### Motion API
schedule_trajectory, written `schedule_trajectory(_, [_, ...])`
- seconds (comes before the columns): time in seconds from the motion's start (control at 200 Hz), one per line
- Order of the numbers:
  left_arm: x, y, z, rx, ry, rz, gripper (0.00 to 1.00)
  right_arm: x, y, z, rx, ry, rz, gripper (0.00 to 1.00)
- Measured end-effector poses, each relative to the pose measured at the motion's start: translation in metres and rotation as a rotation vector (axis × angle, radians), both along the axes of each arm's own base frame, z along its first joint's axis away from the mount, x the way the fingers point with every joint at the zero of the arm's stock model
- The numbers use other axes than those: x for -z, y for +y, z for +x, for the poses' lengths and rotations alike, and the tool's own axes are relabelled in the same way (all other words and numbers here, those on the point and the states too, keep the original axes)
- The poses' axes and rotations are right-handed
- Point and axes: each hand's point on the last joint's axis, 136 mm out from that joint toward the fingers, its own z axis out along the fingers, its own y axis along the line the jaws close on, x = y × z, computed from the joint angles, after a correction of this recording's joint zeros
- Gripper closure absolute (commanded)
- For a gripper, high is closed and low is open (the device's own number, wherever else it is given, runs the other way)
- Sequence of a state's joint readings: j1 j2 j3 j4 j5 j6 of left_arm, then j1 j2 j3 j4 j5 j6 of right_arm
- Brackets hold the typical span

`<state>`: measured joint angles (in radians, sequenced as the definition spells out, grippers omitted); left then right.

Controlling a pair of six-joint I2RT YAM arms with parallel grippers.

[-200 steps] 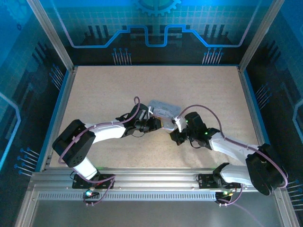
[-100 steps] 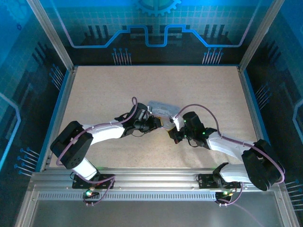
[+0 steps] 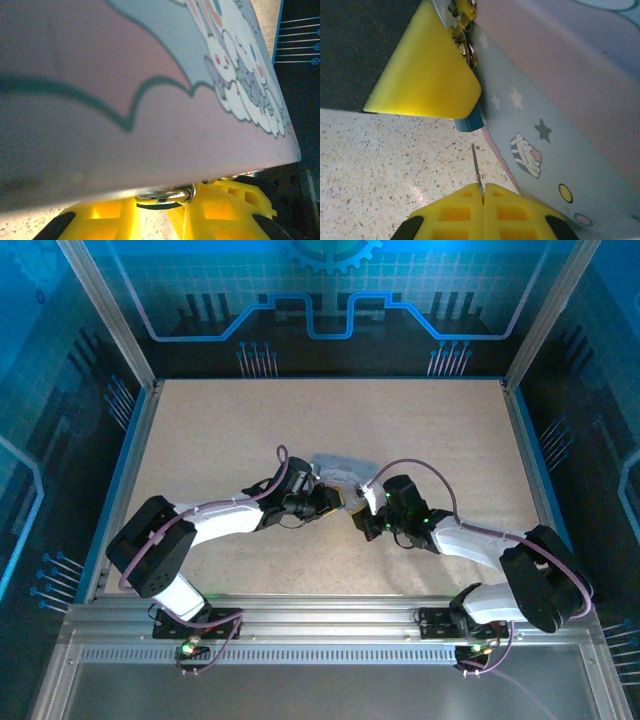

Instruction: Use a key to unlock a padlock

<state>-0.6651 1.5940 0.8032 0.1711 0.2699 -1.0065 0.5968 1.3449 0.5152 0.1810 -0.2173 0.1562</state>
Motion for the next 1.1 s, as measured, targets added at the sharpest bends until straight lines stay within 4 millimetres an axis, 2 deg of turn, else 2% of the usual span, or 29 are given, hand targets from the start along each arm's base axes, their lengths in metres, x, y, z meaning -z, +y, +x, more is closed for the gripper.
schedule_trajectory(0.495, [-0.0013,-0.0010,0.0014,-0.010,-0.007,-0.021,0.85,-0.0039,0.0053,0.0053,0.008,-0.011,0.037,1.00])
schedule_trajectory(1.1, [-0.0024,-0.0016,0.0021,-0.019,-0.002,-0.031,0.85,-0.0037,0.0029,0.0062,0.024,-0.010,0.074,1.00])
